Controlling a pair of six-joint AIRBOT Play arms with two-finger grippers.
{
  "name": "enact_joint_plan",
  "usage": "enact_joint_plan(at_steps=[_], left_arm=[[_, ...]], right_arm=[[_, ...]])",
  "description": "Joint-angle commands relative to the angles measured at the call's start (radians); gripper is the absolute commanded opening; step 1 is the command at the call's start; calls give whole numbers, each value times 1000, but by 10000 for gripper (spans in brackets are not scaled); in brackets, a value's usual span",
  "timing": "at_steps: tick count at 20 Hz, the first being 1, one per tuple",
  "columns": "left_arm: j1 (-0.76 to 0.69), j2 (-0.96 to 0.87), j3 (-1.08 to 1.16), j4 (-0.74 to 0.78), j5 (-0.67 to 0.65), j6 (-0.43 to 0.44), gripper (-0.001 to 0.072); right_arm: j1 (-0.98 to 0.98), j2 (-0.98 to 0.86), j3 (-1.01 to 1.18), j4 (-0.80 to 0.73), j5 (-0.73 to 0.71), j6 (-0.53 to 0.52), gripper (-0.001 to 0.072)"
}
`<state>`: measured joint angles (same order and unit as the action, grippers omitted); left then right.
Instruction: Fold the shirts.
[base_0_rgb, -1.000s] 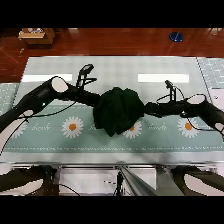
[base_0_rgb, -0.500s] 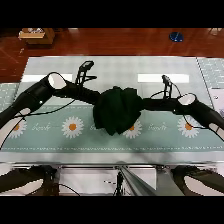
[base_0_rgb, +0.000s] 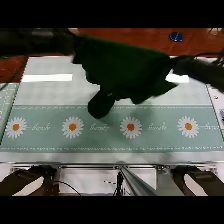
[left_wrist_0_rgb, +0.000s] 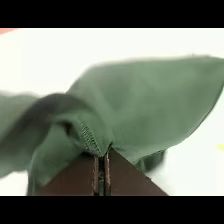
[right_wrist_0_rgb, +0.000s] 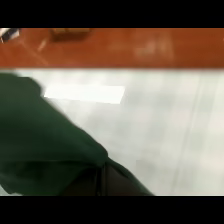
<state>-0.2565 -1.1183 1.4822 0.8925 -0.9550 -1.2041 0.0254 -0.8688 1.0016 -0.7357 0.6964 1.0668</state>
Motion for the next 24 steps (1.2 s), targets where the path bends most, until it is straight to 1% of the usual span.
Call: enact_joint_plan(at_steps=[1,5,10,12,14,15,17,20,22,24], left_arm=[[16,87,153,-1,0,-1,23],[11,181,271,-4,-1,-23,23],[11,302,381,-4,1,-34,22],[11,327,421,-4,1,-100,22],[11,349,430,-5,-6,-138,22],[11,355,430,-4,-30,-149,23],[11,353,430,-3,-125,-216,22],[11,333,407,-2,-263,-273,23],[11,319,363,6,-310,-286,23],[11,303,288,28,-320,-286,22]], right_arm=[[-10,81,179,-26,30,21,24],[-10,87,393,-26,87,63,23],[-10,87,608,-24,172,162,23],[-10,87,672,-23,185,212,23],[-10,87,723,-23,211,245,24],[-10,87,740,-25,229,256,23],[-10,87,751,-33,269,277,24],[-10,55,751,-178,385,343,23],[-10,-2,751,-277,493,351,23],[-9,-93,751,-332,587,346,23]])
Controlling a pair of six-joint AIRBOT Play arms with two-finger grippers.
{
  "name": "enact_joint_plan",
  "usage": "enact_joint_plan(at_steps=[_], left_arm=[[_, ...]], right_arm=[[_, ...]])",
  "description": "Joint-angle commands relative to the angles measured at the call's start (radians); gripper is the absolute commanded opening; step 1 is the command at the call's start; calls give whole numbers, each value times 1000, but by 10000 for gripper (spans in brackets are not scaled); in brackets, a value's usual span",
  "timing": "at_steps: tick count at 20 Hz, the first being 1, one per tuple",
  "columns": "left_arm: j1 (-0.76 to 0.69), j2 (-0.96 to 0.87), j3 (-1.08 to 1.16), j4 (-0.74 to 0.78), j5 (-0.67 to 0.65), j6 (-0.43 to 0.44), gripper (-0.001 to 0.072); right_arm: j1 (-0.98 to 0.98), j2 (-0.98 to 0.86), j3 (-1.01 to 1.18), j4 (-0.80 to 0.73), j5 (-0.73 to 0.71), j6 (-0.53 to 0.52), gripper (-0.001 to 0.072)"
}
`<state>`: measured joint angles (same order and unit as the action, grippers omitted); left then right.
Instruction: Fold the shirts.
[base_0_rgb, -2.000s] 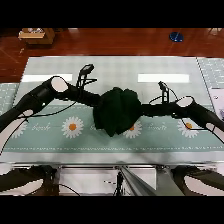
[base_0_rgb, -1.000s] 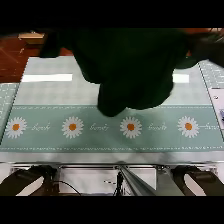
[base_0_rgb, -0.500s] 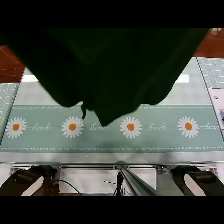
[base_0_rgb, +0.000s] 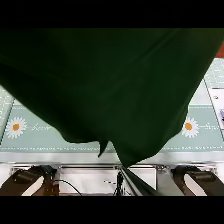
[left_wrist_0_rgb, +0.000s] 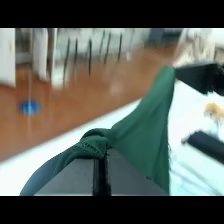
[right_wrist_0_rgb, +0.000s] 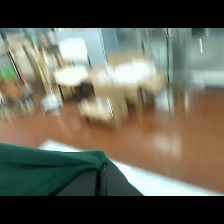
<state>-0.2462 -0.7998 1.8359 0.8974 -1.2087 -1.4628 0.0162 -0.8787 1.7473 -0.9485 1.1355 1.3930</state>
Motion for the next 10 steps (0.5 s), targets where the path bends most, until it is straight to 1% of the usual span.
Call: enact_joint_plan(at_steps=[1,3,5,9,10], left_arm=[[1,-26,-118,35,-67,-27,23],[2,-52,-230,66,-60,-27,23],[2,-91,-362,83,-23,-11,23],[2,-224,-580,82,116,23,23],[0,-264,-611,82,144,45,23]], right_arm=[[0,-142,5,-137,177,7,23],[0,-261,5,-146,167,-31,24],[0,-397,5,-157,101,-59,24],[0,-620,5,-149,-23,-64,24],[0,-665,5,-149,-40,-64,24]])
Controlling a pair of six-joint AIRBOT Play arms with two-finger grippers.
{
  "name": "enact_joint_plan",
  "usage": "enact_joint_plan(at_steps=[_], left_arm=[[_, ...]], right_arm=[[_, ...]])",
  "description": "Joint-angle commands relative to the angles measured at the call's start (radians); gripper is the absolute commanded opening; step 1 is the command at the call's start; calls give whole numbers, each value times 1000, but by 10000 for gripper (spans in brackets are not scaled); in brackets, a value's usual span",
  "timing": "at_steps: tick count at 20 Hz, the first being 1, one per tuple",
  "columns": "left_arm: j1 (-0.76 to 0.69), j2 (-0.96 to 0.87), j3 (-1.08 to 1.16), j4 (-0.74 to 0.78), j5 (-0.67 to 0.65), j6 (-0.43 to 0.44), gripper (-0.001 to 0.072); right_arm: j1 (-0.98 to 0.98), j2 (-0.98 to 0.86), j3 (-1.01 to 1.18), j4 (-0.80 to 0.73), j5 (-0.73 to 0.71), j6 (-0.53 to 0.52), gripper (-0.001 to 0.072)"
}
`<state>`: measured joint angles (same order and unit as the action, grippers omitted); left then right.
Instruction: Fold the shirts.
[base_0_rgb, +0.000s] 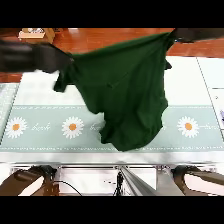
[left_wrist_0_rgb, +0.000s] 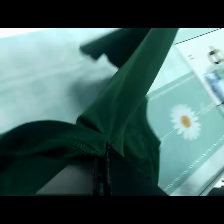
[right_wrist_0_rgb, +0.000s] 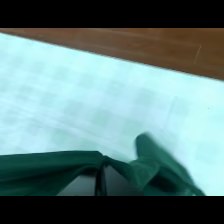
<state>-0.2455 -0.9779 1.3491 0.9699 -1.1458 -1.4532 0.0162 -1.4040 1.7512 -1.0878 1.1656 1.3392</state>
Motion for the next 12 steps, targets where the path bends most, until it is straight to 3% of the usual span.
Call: enact_joint_plan(at_steps=[1,6,8,9,12], left_arm=[[0,-127,-146,9,103,49,23],[0,-331,-161,9,125,58,23],[0,-362,-161,9,125,58,23],[0,-364,-161,9,125,63,23],[1,-359,-161,9,114,85,23]], right_arm=[[0,-179,1,-10,-84,-10,24],[0,-273,1,-11,-93,-9,39],[-18,-249,3,-15,-70,-10,395],[-38,-220,3,-26,-33,-10,461],[-112,-125,2,-192,215,-9,461]])
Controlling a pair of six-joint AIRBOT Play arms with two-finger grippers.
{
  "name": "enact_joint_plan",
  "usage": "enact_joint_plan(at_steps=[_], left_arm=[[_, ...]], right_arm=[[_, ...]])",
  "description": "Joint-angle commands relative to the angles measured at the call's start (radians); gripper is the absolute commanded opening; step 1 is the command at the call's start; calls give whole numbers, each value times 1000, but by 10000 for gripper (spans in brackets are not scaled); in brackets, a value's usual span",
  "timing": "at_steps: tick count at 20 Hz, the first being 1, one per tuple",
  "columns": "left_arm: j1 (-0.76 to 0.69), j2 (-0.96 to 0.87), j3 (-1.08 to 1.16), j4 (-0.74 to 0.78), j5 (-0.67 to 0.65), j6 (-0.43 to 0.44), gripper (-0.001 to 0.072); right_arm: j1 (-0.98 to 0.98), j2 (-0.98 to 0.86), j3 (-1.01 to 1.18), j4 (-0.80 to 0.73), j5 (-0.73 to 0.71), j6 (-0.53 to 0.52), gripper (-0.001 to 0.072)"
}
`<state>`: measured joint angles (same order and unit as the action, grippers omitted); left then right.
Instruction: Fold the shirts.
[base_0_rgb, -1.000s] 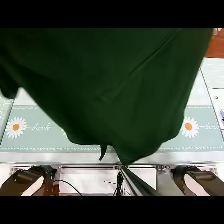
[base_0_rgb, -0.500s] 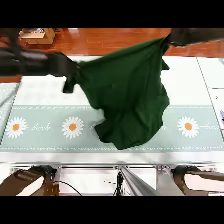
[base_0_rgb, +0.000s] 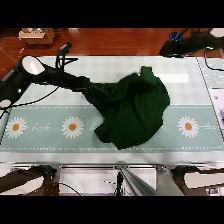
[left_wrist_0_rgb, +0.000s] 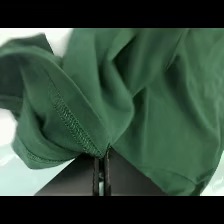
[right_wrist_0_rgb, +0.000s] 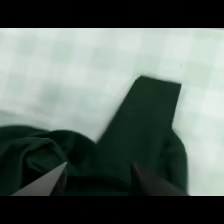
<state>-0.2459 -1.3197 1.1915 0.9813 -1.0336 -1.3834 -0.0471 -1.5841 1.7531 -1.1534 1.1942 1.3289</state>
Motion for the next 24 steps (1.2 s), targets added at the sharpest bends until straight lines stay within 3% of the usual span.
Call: enact_joint_plan(at_steps=[1,4,9,10,12,16,21,24], left_arm=[[1,-16,-3,-3,-6,32,24],[2,-16,-3,-2,-28,50,23],[2,-15,-3,-6,-30,65,23],[2,-15,-3,-6,-31,65,23],[2,-15,-3,-6,-32,67,24],[2,-15,-3,-6,-32,67,24],[2,-15,-3,-6,-32,67,23],[2,-15,-3,-6,-32,67,24]], right_arm=[[-77,87,-22,-205,251,4,461],[-201,226,-274,-167,238,39,461],[-357,561,-1011,197,129,-60,501],[-358,618,-1132,270,124,-80,544],[-353,700,-1310,361,97,-89,544],[-353,759,-1476,399,19,-84,544],[-350,759,-1529,469,-78,-77,537],[-243,758,-1531,460,-187,-24,526]])
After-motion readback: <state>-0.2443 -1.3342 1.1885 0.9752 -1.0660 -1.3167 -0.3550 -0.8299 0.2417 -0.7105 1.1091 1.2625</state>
